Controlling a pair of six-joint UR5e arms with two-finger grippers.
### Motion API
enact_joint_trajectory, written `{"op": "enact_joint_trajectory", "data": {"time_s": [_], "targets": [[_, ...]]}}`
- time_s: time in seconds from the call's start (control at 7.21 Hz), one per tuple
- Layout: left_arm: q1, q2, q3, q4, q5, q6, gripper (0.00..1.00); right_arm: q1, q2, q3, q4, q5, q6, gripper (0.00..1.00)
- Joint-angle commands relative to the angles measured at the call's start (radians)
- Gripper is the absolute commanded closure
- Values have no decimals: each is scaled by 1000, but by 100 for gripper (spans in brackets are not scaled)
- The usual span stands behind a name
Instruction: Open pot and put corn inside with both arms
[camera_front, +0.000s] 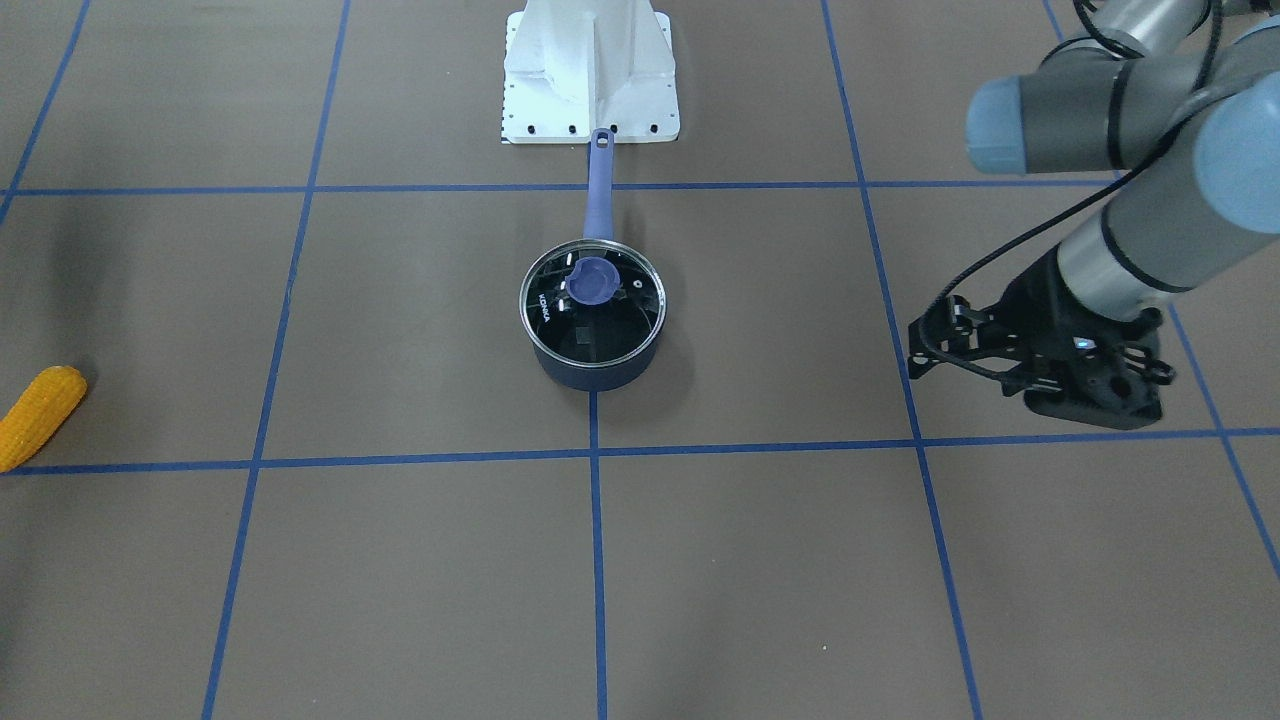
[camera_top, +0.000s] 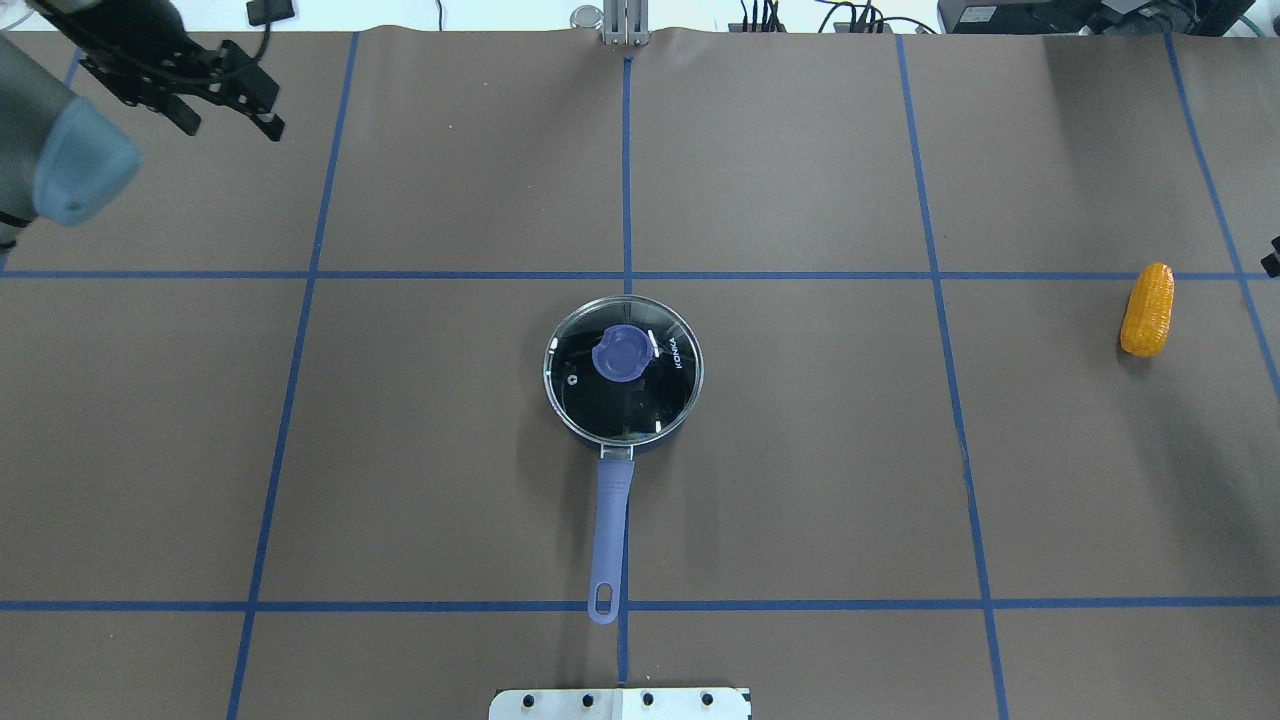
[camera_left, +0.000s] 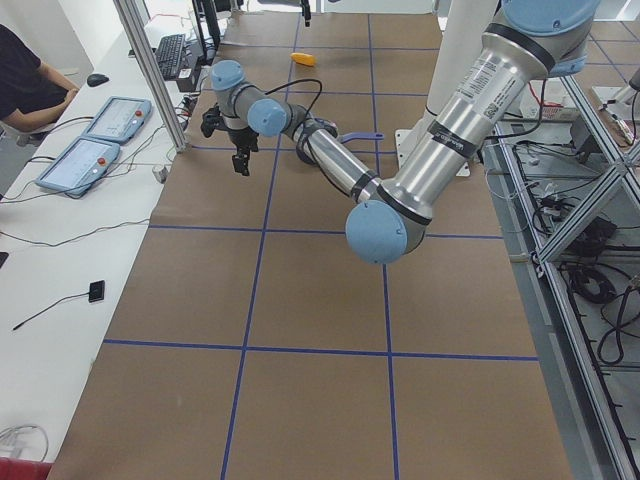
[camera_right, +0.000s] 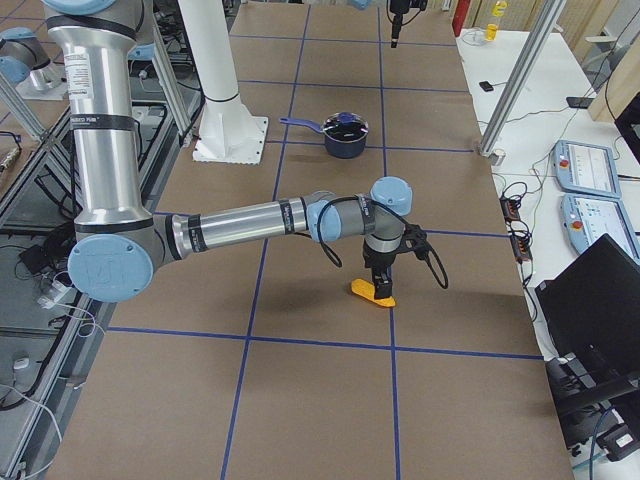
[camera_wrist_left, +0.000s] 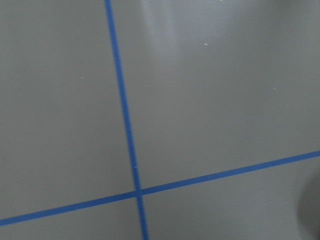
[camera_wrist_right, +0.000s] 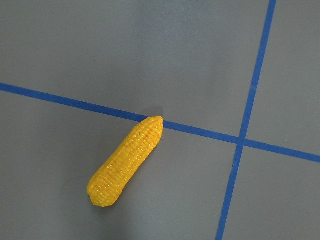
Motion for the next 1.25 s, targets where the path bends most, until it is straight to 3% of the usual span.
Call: {"op": "enact_joint_trajectory", "data": {"time_s": [0.0, 0.28, 0.97, 1.11], "targets": [[169, -140, 1, 90, 128, -154, 0, -10, 2, -32, -2, 9, 24, 0], [261, -210, 16, 90, 181, -257, 0, -13, 5, -77, -2, 9, 27, 0], [354, -382, 131, 93, 242, -365, 0, -86, 107, -177, 1, 18, 228, 0], [369, -385, 145, 93, 244, -353, 0, -105, 108, -204, 70, 20, 253, 0]]}}
